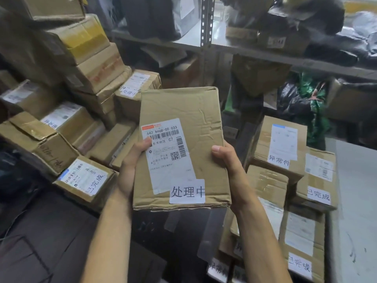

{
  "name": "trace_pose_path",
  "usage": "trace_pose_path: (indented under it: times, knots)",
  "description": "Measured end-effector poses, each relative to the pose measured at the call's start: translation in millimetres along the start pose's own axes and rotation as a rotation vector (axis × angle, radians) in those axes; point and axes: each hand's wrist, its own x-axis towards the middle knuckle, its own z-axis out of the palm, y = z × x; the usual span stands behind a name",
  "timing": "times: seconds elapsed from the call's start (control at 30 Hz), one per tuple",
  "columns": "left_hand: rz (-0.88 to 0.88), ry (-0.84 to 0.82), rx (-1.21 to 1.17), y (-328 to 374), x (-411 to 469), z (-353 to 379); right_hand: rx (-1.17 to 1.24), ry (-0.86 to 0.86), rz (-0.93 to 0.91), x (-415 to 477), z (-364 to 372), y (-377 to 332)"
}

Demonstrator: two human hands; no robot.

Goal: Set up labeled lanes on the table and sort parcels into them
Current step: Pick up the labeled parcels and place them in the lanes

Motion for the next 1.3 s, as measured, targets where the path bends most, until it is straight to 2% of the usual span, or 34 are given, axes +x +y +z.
trace_pose_path:
  times: [0.3, 0.4, 0.57, 0.7, 0.8, 1.03, 1.2, 1.3]
  knots:
    - [-0.178, 0.055, 0.16, 8.2, 61.7, -41.4, -0.009, 0.221, 0.072, 34.7, 12.9, 30.4]
    - [-0.226, 0.023, 0.178, 7.3, 82.9, -51.4, -0.038, 0.265, 0.066, 36.4, 13.0, 38.7]
    - [-0.381, -0.076, 0.195, -7.3, 110.7, -47.1, -0.063, 0.463, 0.028, 34.0, 4.4, 34.1]
    - [-0.489, -0.152, 0.229, -28.7, 133.1, -33.5, -0.148, 0.49, 0.028, 29.9, -13.8, 18.5]
    - [-0.498, -0.163, 0.28, -35.4, 153.5, -22.5, -0.196, 0.525, 0.105, 42.9, -25.9, 15.4]
    - [-0.495, -0.151, 0.39, -33.3, 195.5, -7.9, -0.326, 0.605, 0.143, 84.9, -45.2, 20.8]
    - [-0.482, -0.156, 0.457, -38.8, 213.5, 6.5, -0.464, 0.68, 0.112, 98.4, -49.6, 9.6]
    - [-0.473, -0.162, 0.481, -42.8, 219.9, 12.6, -0.465, 0.712, 0.089, 98.1, -52.3, 5.5]
